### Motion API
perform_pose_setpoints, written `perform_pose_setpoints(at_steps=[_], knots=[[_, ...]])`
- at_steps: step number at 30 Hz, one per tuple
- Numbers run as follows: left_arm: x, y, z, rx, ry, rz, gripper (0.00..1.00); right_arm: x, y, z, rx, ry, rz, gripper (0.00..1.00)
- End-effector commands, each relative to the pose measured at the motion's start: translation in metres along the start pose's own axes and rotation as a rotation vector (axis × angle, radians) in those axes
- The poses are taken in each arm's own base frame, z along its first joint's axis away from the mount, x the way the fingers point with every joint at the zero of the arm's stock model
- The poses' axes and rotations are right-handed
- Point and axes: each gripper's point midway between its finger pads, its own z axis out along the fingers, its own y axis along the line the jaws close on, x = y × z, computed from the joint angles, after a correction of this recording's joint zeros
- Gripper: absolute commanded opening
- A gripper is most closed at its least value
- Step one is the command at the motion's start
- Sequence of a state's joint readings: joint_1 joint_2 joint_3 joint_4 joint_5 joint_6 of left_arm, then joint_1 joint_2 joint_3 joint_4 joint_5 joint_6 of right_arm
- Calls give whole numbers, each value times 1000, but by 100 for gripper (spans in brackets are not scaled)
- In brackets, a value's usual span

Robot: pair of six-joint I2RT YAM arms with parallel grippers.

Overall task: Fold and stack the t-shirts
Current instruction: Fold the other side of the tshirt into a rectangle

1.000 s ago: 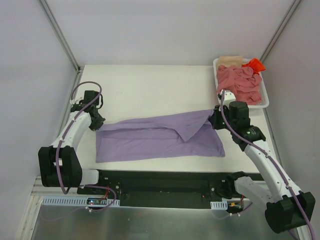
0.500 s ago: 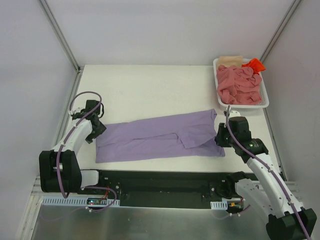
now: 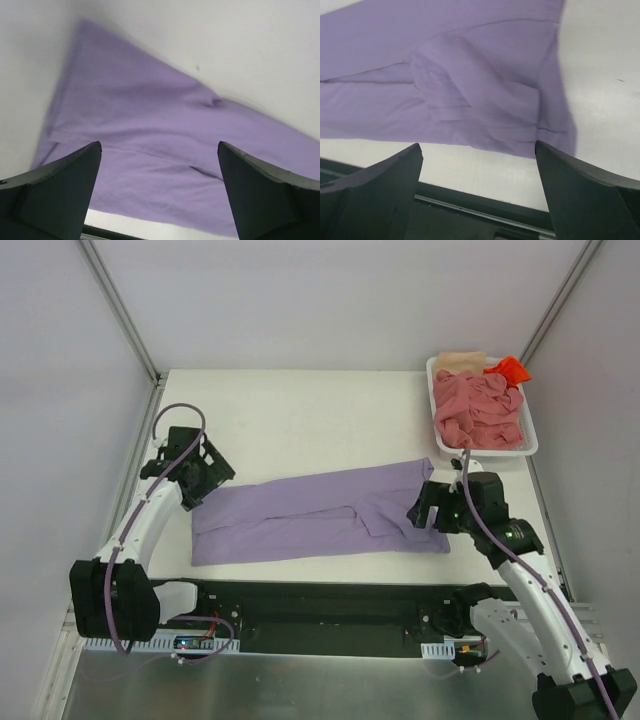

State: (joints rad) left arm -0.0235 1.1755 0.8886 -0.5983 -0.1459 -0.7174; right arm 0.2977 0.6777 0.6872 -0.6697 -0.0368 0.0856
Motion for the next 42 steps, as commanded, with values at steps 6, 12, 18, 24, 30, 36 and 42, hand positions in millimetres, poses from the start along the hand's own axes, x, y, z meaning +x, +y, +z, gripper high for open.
perform_pose_setpoints(at_steps=[6, 12, 18, 24, 30, 36, 42], knots=[[53, -34, 40, 138, 253, 148, 99, 7, 92, 40, -271, 145, -276, 96], [64, -13, 56, 67, 252, 171, 99, 32, 96, 72, -102, 278, -424, 95], [71, -7, 63, 62, 270, 191, 99, 48, 96, 98, -39, 370, -527, 74], [72, -3, 65, 51, 260, 196, 99, 59, 87, 112, 30, 423, -551, 58], [70, -2, 64, 48, 247, 193, 99, 64, 89, 118, 50, 438, -557, 51], [71, -4, 64, 57, 250, 193, 99, 58, 87, 118, 114, 406, -587, 31], [70, -4, 63, 61, 246, 192, 99, 57, 88, 115, 123, 393, -564, 9]])
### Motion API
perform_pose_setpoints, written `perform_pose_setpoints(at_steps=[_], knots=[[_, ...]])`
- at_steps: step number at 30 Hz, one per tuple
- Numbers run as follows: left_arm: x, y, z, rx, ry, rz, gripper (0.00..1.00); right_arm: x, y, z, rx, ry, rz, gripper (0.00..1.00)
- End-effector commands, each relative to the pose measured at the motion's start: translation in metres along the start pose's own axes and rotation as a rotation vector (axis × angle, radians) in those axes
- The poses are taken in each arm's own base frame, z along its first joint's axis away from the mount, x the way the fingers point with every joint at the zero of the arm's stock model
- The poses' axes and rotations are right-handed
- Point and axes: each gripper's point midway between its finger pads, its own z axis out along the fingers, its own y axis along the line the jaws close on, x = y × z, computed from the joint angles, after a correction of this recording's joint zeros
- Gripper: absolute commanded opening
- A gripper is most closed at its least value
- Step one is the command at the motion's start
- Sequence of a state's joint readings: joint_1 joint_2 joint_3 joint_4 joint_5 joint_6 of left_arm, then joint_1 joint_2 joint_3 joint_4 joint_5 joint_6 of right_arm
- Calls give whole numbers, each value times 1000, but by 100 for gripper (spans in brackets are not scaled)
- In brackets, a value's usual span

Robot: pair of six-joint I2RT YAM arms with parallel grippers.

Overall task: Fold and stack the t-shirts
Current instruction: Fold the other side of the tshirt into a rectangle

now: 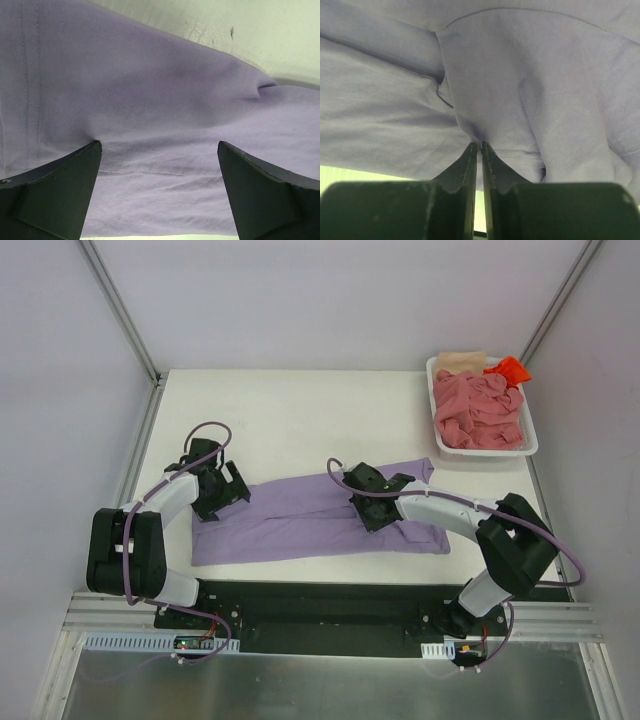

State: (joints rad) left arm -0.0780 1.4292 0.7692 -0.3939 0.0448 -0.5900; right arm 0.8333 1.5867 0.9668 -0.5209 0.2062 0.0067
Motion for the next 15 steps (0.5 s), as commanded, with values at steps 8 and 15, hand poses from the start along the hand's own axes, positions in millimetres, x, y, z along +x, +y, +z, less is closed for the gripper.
perform_pose_setpoints(at_steps=[8, 15], knots=[[0, 2, 0, 2, -15, 8, 99, -7, 3, -17, -7, -25, 32, 0], [0, 2, 0, 6, -13, 6, 99, -11, 12, -39, -77, -60, 97, 0]])
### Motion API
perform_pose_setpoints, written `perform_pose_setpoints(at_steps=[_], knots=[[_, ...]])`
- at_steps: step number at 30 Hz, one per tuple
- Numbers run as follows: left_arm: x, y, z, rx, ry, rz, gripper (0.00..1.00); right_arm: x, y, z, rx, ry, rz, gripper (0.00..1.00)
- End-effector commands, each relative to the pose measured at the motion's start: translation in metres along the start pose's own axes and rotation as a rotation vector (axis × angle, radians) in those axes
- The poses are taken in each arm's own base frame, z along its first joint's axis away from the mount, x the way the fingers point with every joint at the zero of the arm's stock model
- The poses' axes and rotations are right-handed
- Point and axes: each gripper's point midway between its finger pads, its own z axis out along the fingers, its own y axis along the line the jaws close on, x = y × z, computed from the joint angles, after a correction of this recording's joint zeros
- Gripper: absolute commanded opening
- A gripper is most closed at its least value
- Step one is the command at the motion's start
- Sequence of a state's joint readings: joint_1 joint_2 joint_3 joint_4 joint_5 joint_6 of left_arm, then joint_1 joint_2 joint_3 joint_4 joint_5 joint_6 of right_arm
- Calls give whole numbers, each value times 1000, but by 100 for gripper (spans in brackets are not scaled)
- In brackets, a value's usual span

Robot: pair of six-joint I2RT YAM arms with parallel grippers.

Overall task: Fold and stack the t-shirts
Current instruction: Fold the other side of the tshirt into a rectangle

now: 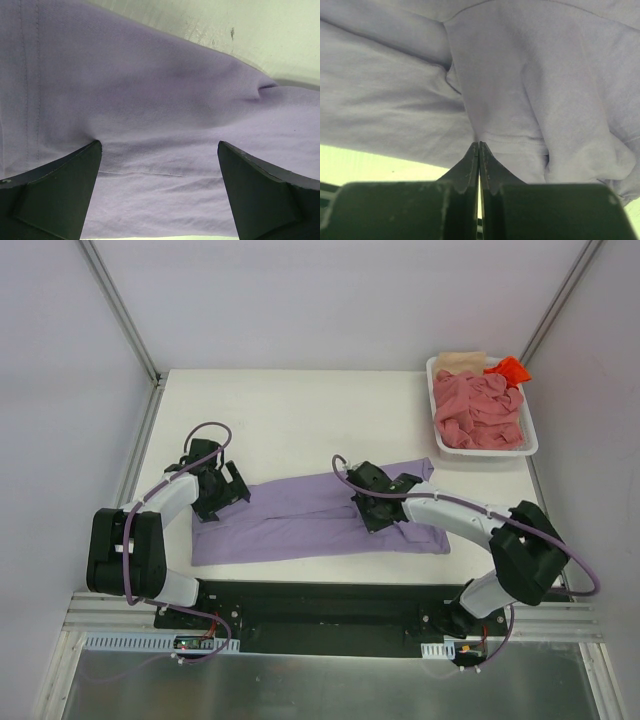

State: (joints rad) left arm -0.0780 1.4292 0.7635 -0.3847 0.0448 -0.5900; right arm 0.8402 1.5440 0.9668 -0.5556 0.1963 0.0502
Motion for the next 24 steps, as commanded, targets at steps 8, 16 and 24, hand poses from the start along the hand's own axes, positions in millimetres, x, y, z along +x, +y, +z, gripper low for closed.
perform_pose_setpoints(at_steps=[8, 16, 24], knots=[[2, 1, 0, 7, -2, 9, 99, -17, 24, -37, -141, -54, 47, 0], [3, 0, 2, 12, 5, 7, 99, -9, 5, -7, 62, 25, -42, 36], [4, 0, 3, 12, 11, 9, 99, -13, -8, 9, 174, 43, -63, 35]])
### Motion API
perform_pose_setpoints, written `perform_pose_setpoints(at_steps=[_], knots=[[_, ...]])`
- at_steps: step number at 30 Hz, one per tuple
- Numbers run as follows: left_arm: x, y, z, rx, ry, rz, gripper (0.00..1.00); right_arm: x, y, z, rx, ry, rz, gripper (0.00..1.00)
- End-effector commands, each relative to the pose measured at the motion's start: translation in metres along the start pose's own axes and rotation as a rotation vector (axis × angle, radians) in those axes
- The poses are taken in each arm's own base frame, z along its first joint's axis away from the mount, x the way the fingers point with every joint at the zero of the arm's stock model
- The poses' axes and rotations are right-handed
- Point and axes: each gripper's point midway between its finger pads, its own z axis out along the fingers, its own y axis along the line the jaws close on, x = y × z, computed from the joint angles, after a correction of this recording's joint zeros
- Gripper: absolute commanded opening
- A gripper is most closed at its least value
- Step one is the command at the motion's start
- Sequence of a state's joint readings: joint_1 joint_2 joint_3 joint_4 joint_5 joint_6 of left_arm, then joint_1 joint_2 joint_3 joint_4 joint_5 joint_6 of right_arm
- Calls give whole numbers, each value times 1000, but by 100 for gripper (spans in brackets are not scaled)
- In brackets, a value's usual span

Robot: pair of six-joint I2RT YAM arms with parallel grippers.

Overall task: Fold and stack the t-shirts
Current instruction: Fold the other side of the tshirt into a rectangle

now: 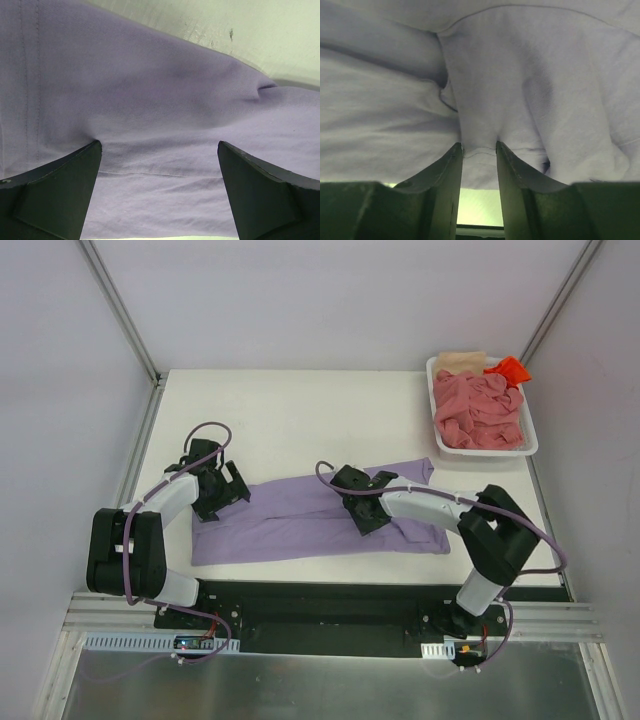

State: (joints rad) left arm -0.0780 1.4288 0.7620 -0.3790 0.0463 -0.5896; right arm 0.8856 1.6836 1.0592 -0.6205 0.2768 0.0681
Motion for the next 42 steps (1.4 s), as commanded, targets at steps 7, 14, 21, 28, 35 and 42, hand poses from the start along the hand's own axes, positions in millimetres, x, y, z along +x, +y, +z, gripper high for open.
perform_pose_setpoints(at_steps=[7, 14, 21, 28, 35, 42], knots=[[4, 1, 4, 7, 15, 8, 99, -4, -6, 5, 58, 18, -21, 31], [4, 0, 4, 8, 15, 9, 99, -7, -7, -5, 44, -12, 5, 0], [4, 1, 5, 4, 17, 6, 99, -15, -1, -33, -45, -87, 45, 0], [5, 1, 6, 6, 27, 6, 99, -15, 9, -50, -148, -92, 44, 0], [5, 1, 5, 6, 24, 8, 99, -15, 18, -40, -156, -41, 61, 14], [5, 1, 5, 6, 20, 9, 99, -28, 12, -54, -151, -135, 117, 91]])
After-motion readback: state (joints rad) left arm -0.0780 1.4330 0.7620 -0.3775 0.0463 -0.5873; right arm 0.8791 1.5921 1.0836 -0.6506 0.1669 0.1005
